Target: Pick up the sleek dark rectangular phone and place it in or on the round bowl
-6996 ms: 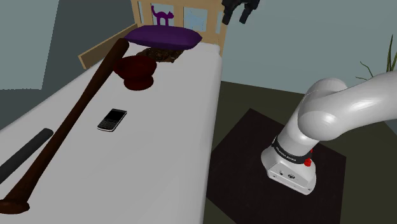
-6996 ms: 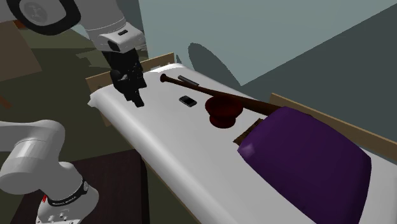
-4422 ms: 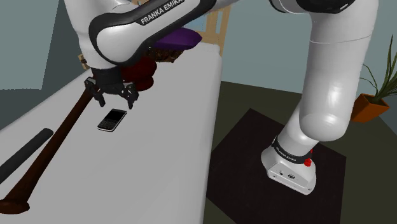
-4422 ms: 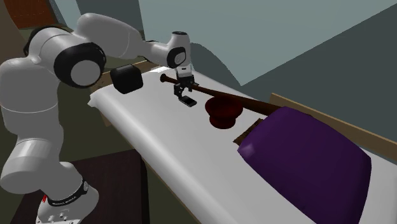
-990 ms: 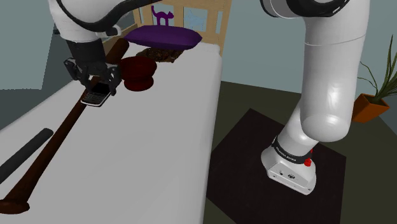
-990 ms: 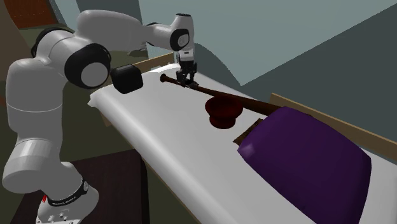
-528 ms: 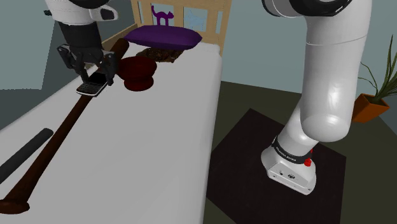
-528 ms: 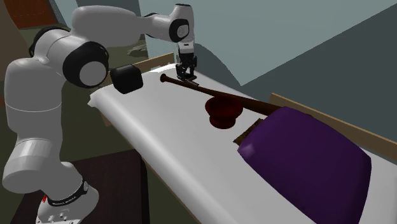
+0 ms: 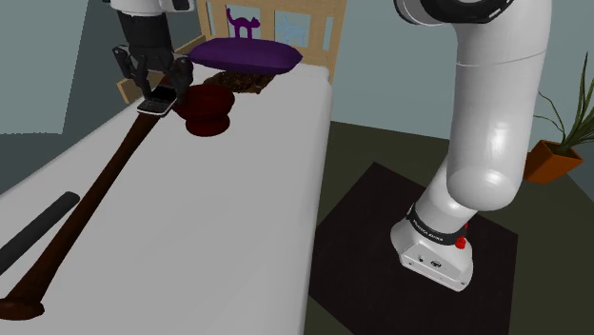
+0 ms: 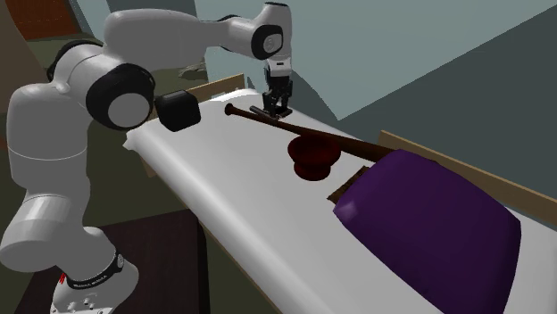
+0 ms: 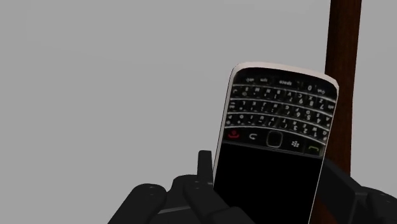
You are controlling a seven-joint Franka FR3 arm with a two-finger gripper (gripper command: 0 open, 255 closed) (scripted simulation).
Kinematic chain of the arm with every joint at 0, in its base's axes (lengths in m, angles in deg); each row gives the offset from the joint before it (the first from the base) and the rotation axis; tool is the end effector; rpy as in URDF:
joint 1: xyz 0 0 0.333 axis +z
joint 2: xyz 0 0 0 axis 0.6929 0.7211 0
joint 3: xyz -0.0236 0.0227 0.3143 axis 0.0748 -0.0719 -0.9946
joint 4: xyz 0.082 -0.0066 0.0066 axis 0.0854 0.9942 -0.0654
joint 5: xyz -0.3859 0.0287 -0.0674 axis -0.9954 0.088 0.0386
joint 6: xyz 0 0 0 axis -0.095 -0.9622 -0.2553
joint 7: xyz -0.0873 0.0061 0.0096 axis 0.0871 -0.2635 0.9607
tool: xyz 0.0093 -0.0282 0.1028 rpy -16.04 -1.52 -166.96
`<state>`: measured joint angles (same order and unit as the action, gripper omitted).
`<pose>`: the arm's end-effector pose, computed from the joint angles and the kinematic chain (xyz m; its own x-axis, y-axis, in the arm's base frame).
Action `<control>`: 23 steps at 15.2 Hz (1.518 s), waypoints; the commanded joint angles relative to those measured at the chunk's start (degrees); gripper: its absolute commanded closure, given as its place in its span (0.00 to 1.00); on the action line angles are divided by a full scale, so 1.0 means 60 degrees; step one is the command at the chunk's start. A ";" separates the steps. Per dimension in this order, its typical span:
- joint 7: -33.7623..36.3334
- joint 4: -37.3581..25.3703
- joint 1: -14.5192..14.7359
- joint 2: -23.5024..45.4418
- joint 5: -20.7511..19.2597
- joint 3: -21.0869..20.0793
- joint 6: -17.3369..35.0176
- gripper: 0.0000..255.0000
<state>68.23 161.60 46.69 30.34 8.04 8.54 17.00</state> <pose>0.6079 0.3051 0.5054 0.6019 -0.7982 -0.0265 -0.7980 -0.5998 -0.0592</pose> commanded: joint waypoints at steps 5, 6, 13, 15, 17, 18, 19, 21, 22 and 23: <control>-0.1113 -0.0751 -0.0667 0.0443 -0.0007 0.0315 -0.0319 1.00; -0.1292 -0.0949 -0.0758 0.0561 -0.0024 0.0371 -0.0402 1.00; -0.2429 -0.2829 -0.1182 0.1675 -0.0228 0.0743 -0.1186 1.00; -0.2420 -0.2458 -0.1253 0.1612 -0.0210 0.0740 -0.0885 1.00; -0.2411 -0.2128 -0.1311 0.1572 -0.0202 0.0740 -0.0601 1.00; -0.2406 -0.1970 -0.1338 0.1556 -0.0199 0.0740 -0.0462 1.00; -0.2401 -0.1819 -0.1363 0.1544 -0.0198 0.0742 -0.0326 1.00; -0.2391 -0.1534 -0.1407 0.1531 -0.0200 0.0746 -0.0060 1.00; -0.2386 -0.1400 -0.1427 0.1529 -0.0203 0.0749 0.0070 1.00; -0.2380 -0.1270 -0.1444 0.1531 -0.0207 0.0753 0.0198 1.00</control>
<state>53.87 153.15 38.09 39.49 6.83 13.04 17.31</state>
